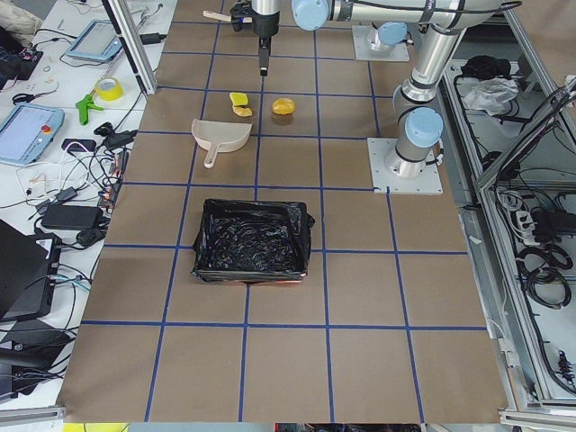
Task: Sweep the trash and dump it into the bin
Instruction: 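Grasp the white dustpan handle with the left gripper while the right grasps the brush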
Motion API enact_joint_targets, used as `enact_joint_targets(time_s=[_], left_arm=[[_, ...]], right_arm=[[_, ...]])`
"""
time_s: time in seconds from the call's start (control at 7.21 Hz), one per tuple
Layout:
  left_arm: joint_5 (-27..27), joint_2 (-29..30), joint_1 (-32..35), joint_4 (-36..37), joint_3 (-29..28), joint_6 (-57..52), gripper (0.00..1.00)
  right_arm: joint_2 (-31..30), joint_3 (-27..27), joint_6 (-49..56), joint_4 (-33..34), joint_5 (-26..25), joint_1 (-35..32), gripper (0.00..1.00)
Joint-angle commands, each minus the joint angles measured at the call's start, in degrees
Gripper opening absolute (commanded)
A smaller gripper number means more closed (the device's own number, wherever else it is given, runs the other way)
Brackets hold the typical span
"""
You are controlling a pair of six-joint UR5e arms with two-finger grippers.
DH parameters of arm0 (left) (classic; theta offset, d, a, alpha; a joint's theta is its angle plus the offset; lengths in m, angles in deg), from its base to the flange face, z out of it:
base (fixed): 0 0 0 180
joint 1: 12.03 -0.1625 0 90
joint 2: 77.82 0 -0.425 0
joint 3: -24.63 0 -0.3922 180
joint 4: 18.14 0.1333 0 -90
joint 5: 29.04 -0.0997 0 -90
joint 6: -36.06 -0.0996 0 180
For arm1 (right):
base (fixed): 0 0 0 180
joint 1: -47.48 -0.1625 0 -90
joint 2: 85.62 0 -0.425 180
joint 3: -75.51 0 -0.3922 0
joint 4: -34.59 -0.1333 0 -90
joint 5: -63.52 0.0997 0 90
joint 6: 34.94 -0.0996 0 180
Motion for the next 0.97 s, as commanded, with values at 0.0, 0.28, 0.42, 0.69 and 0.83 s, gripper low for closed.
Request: enact_joint_targets(time_s=[0.0, 0.28, 0.42, 0.69, 0.83], left_arm=[[0.17, 0.09, -3.26, 2.13, -0.06, 0.37, 1.00], [0.43, 1.76, -8.27, 8.08, 0.03, 17.74, 1.00], [0.09, 2.02, -9.60, 11.77, 0.55, 30.39, 1.00], [-0.01, 2.73, -12.41, 13.65, 3.62, 50.19, 1.00], [0.08, 4.12, -14.42, 13.83, 5.20, 58.12, 1.00]], right_arm=[[9.49, 4.54, 4.34, 8.59, 2.25, 5.88, 1.00], [20.13, 8.24, 7.15, 18.18, 2.16, 7.66, 1.00], [26.53, 10.69, 8.65, 22.14, 2.34, 8.71, 1.00], [32.98, 14.14, 10.41, 24.89, 2.34, 8.81, 1.00], [34.49, 13.53, 10.77, 28.65, 2.51, 8.72, 1.00]])
